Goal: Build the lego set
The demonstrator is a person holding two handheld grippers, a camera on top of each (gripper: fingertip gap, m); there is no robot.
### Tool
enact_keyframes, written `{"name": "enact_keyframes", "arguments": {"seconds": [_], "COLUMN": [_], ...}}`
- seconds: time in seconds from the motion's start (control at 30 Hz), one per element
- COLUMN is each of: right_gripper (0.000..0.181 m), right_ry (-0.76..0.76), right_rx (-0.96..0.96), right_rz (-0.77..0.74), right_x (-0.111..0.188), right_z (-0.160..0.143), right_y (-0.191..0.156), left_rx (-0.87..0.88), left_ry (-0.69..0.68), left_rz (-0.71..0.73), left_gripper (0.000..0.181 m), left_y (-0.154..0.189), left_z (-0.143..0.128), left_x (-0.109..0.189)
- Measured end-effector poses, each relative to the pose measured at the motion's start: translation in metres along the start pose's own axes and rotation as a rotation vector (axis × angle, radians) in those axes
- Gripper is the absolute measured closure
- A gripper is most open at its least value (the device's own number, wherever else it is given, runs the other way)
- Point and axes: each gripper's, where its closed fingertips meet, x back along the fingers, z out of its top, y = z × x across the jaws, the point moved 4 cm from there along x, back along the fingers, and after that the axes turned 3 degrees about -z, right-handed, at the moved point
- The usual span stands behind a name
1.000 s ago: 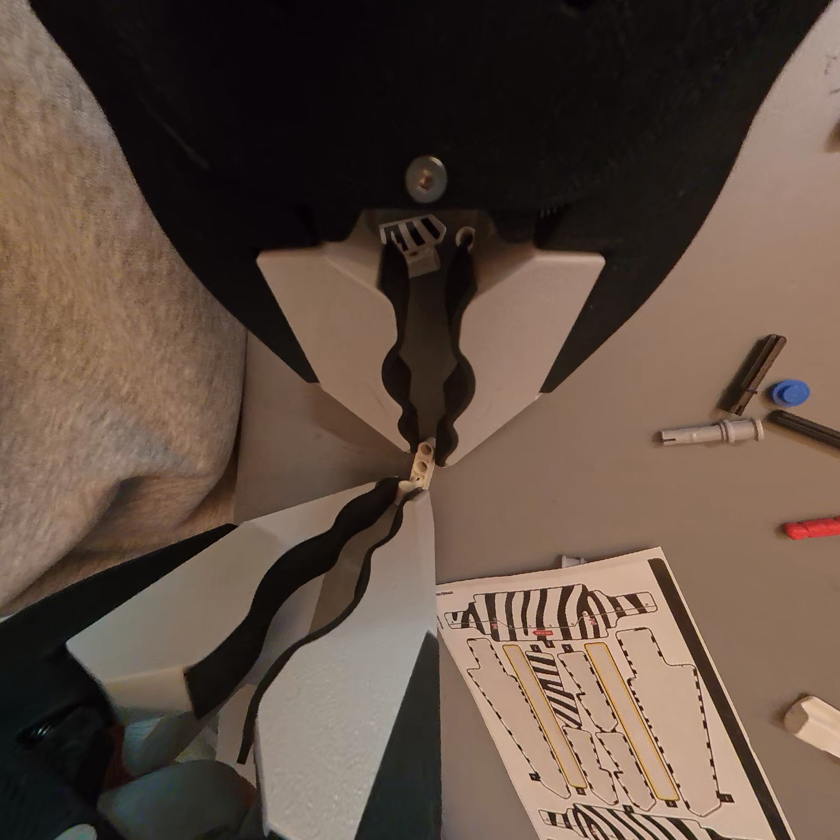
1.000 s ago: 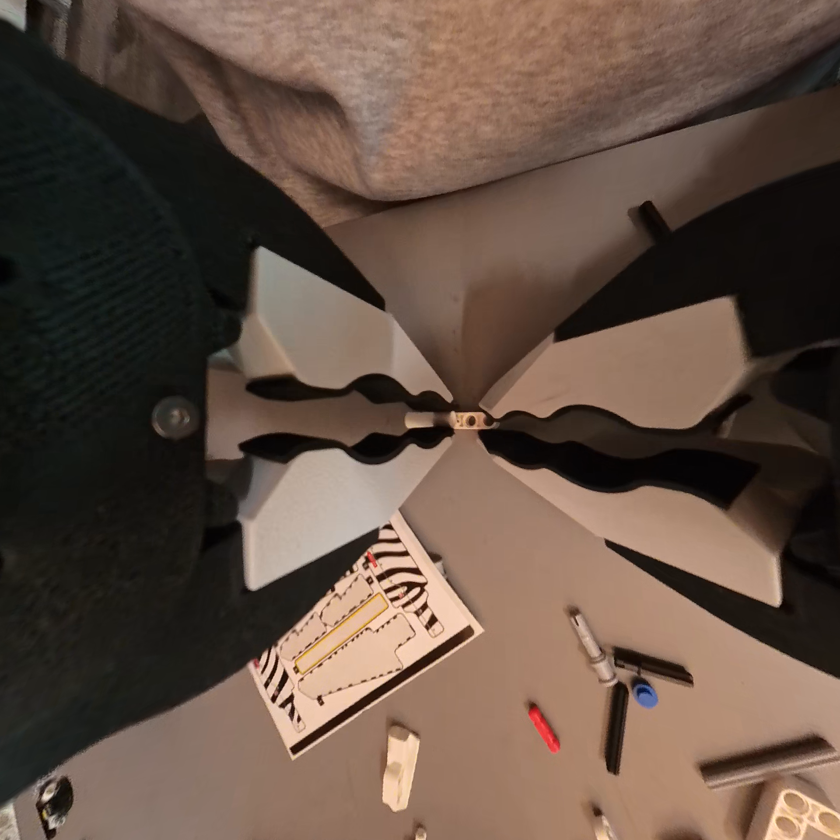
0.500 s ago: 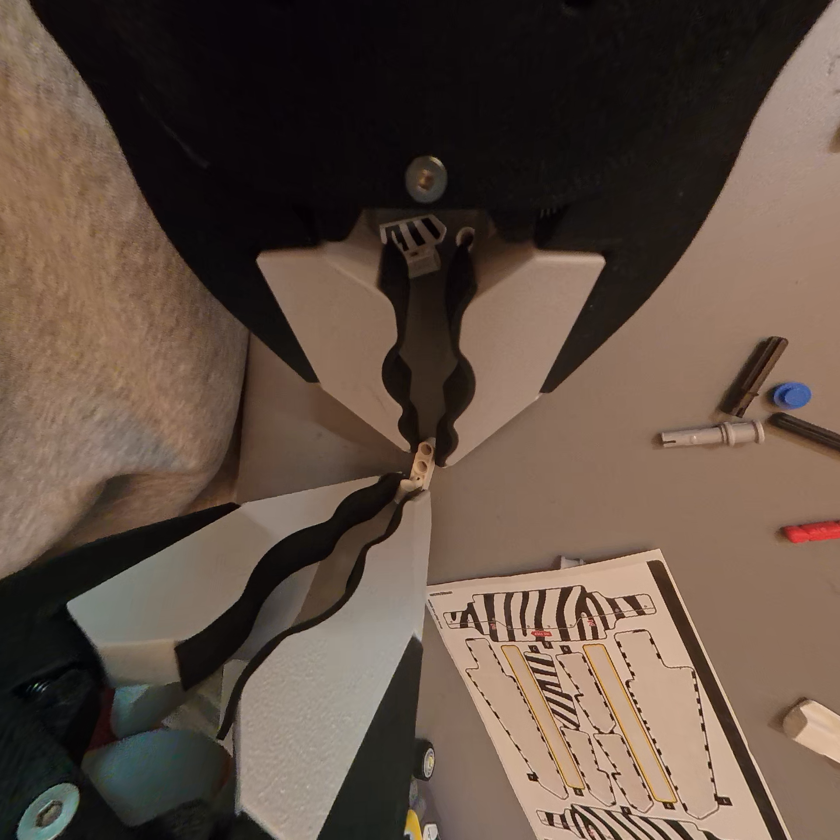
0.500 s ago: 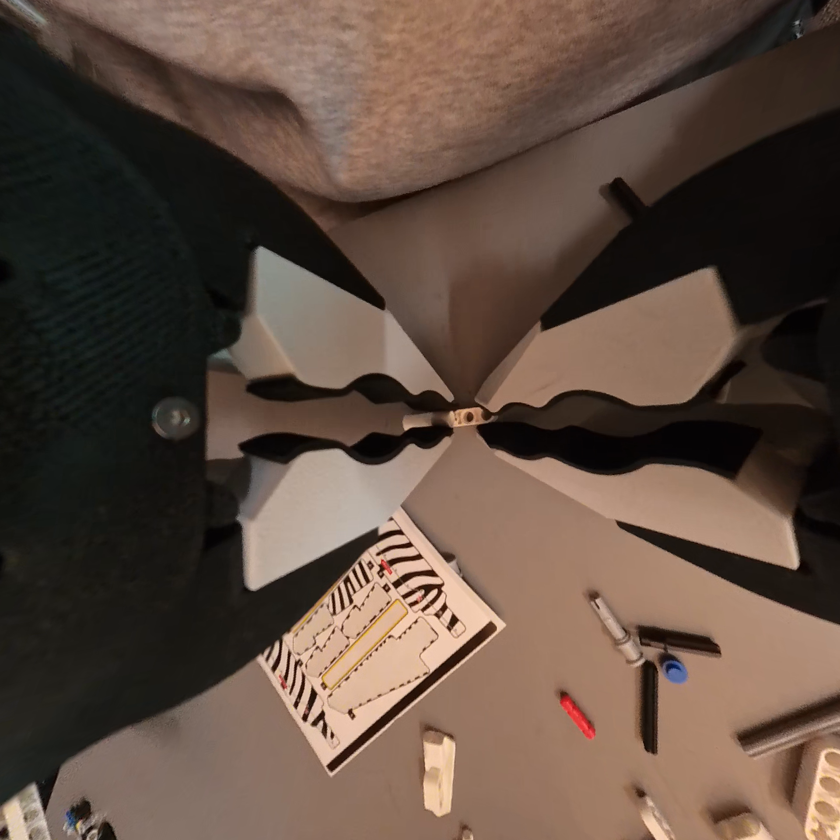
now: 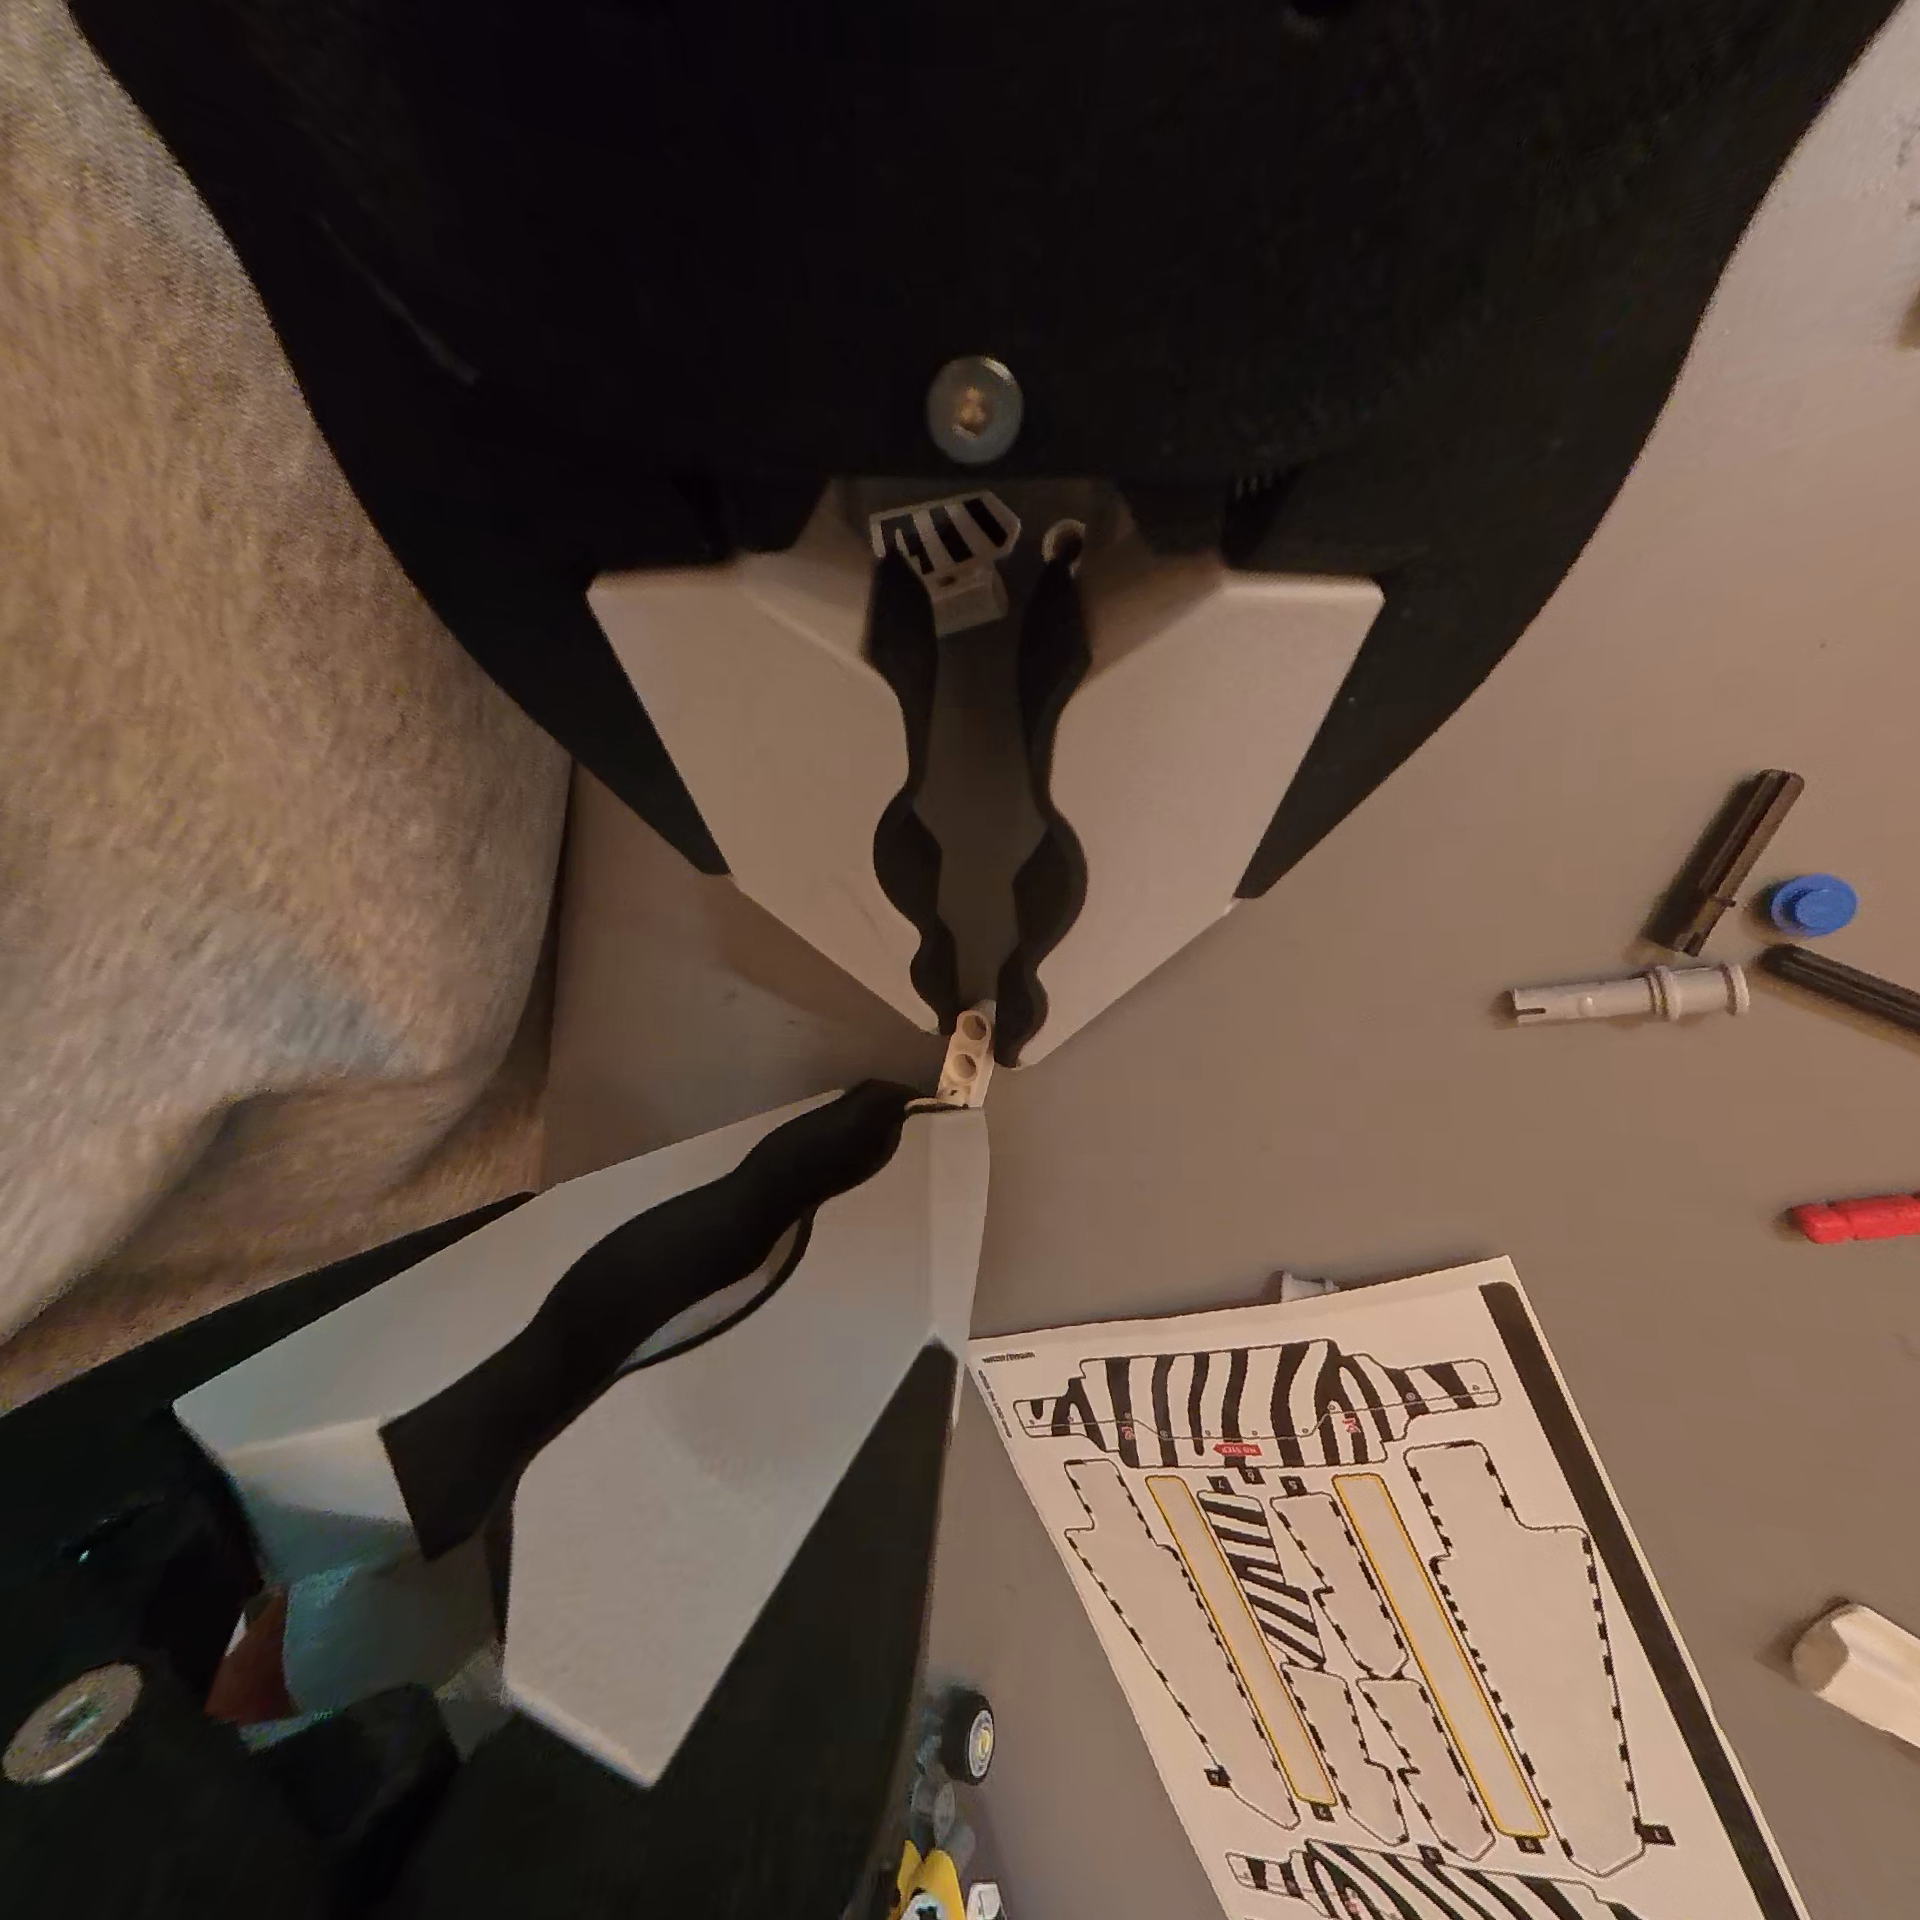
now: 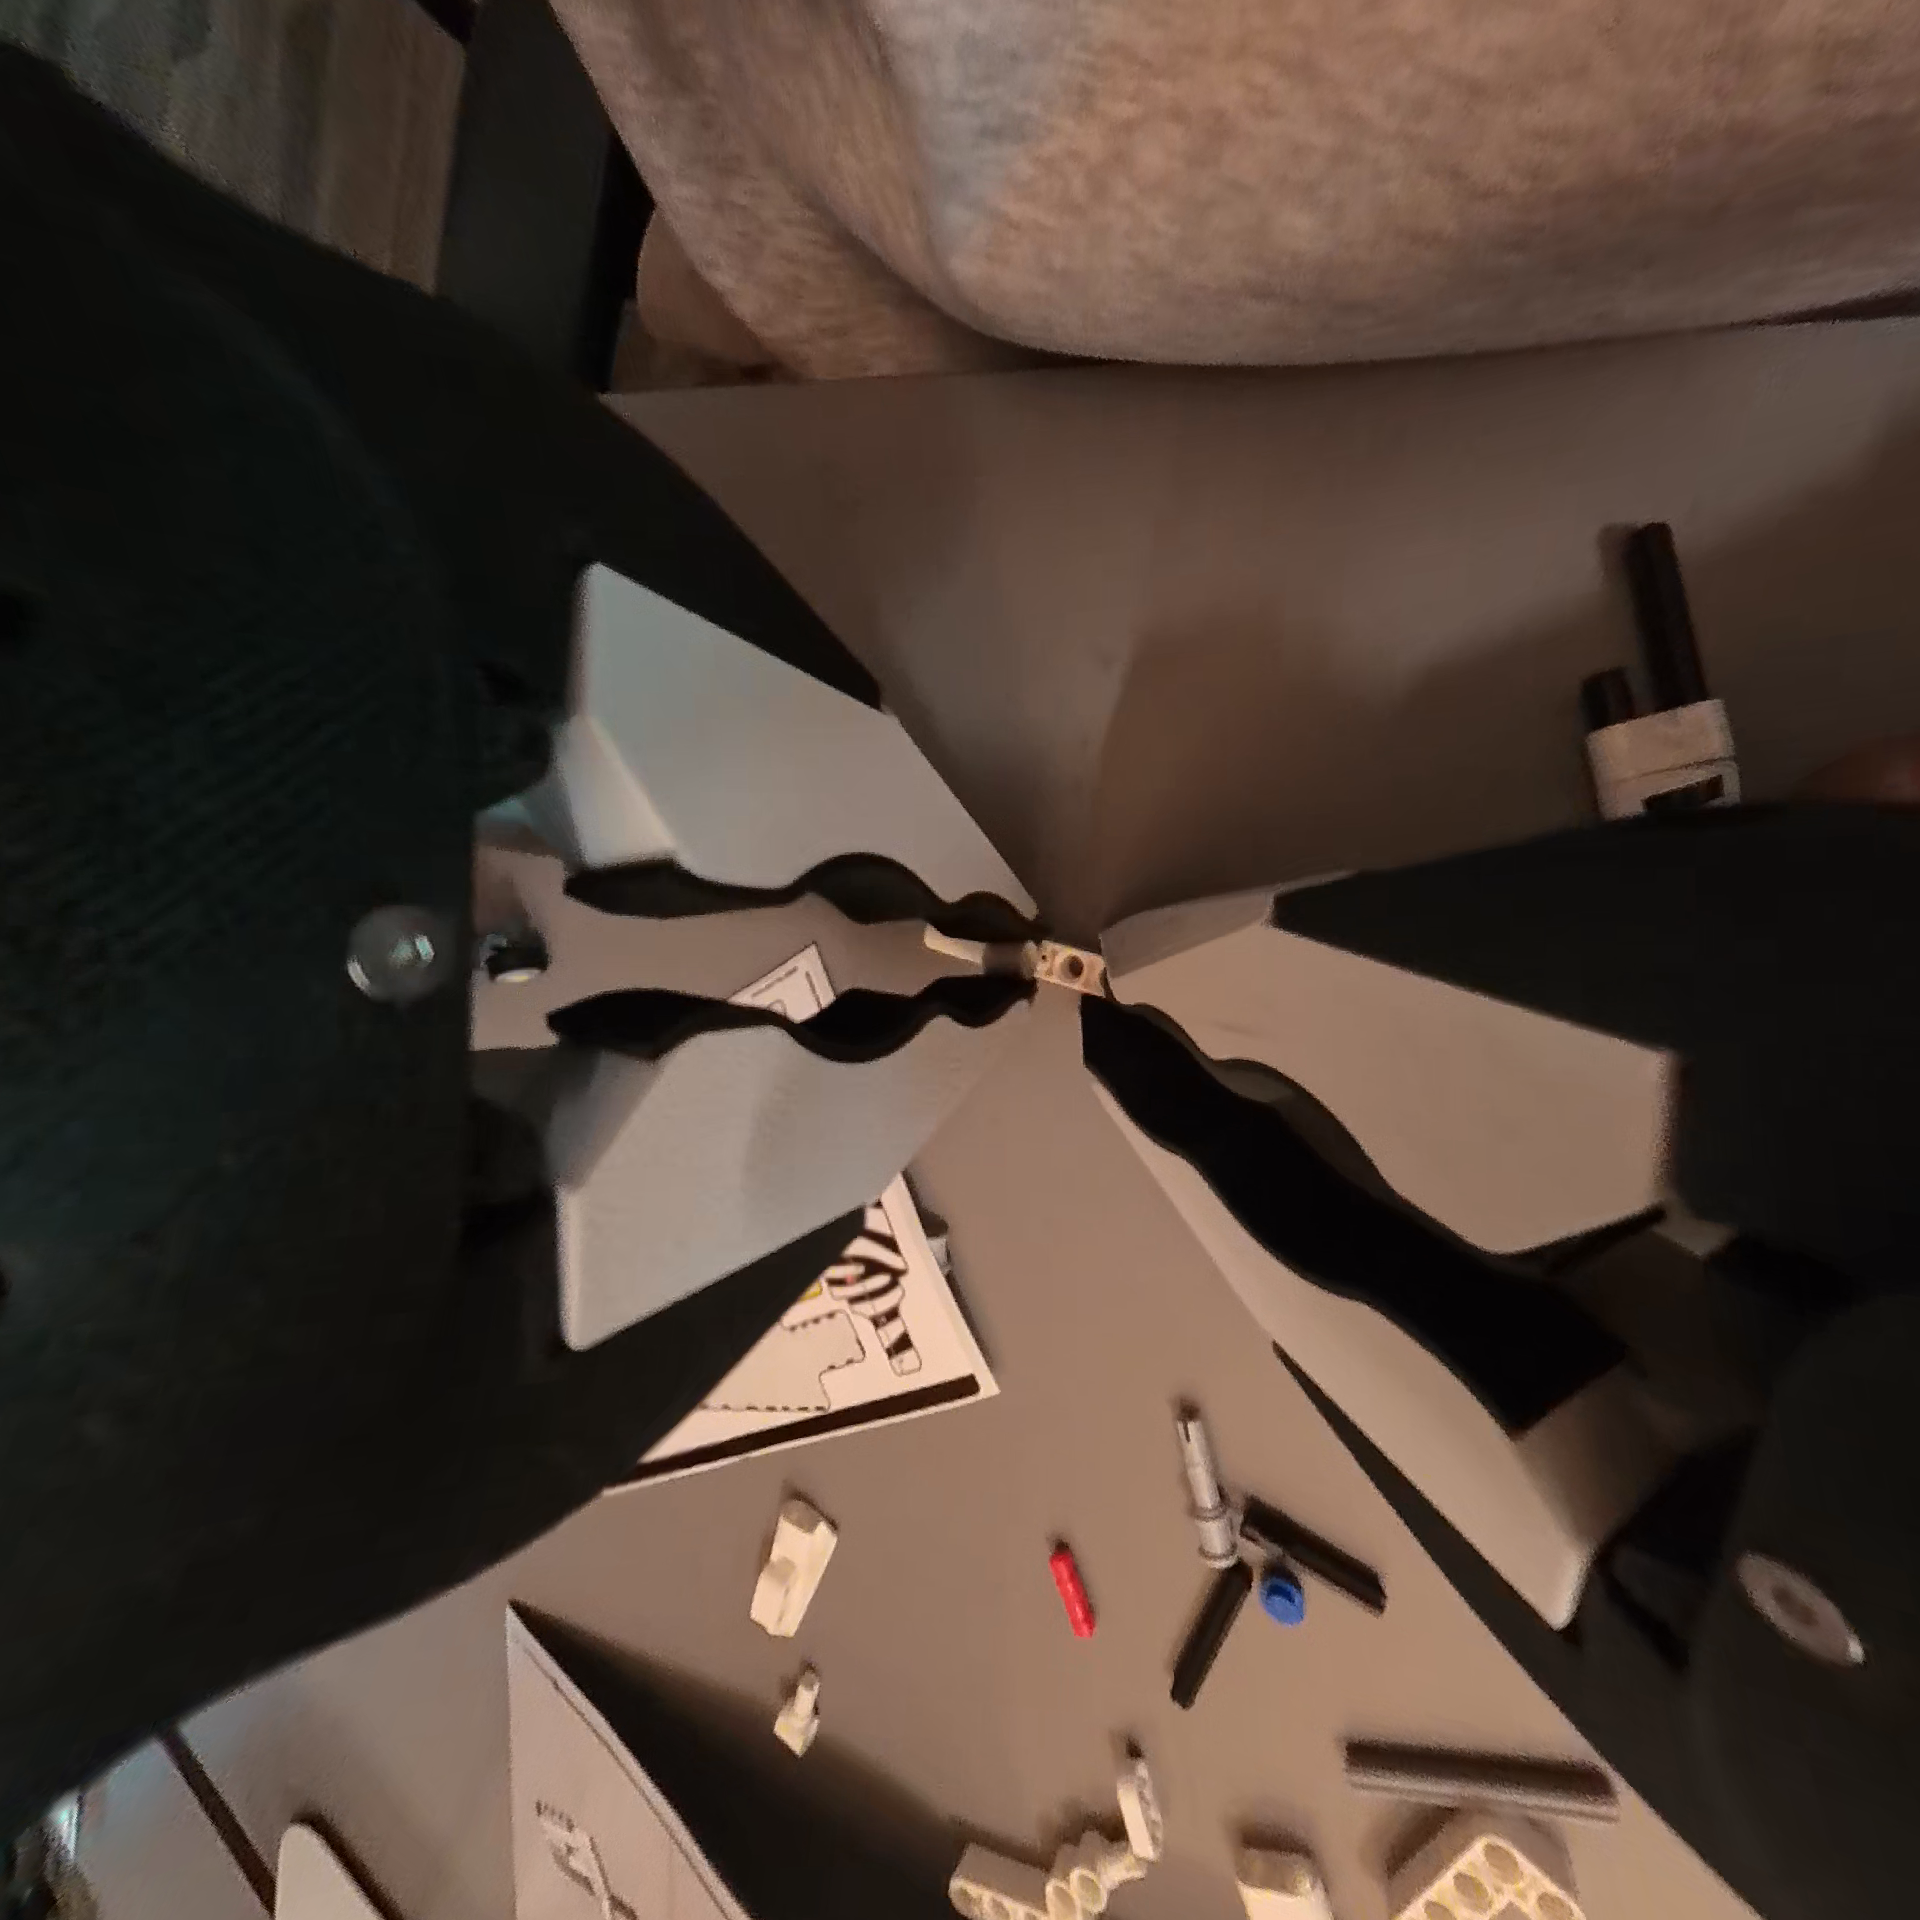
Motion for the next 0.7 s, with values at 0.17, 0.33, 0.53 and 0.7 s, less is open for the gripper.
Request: {"name": "enact_keyframes", "arguments": {"seconds": [0.17,0.33,0.53,0.7], "right_gripper": [0.176,0.175,0.175,0.176], "right_ry": [-0.006,-0.038,-0.015,-0.033], "right_rx": [-0.202,-0.424,-0.246,-0.087], "right_rz": [0.007,-0.02,-0.038,-0.003], "right_x": [-0.0005,-0.001,-0.0016,-0.0025], "right_z": [-0.0006,0.0003,-0.0001,0.0011], "right_y": [0.0006,0.0004,-0.0008,0.0001], "left_rx": [0.01,0.024,0.02,0.031], "left_ry": [0.003,0.006,0.007,0.01], "left_rz": [-0.004,-0.012,-0.004,-0.009], "left_gripper": [0.175,0.175,0.176,0.176], "left_y": [-0.0005,-0.0008,-0.0004,-0.0006], "left_z": [0.0001,0.0001,0.0,0.0], "left_x": [0.0001,0.0003,0.0003,0.0003]}}
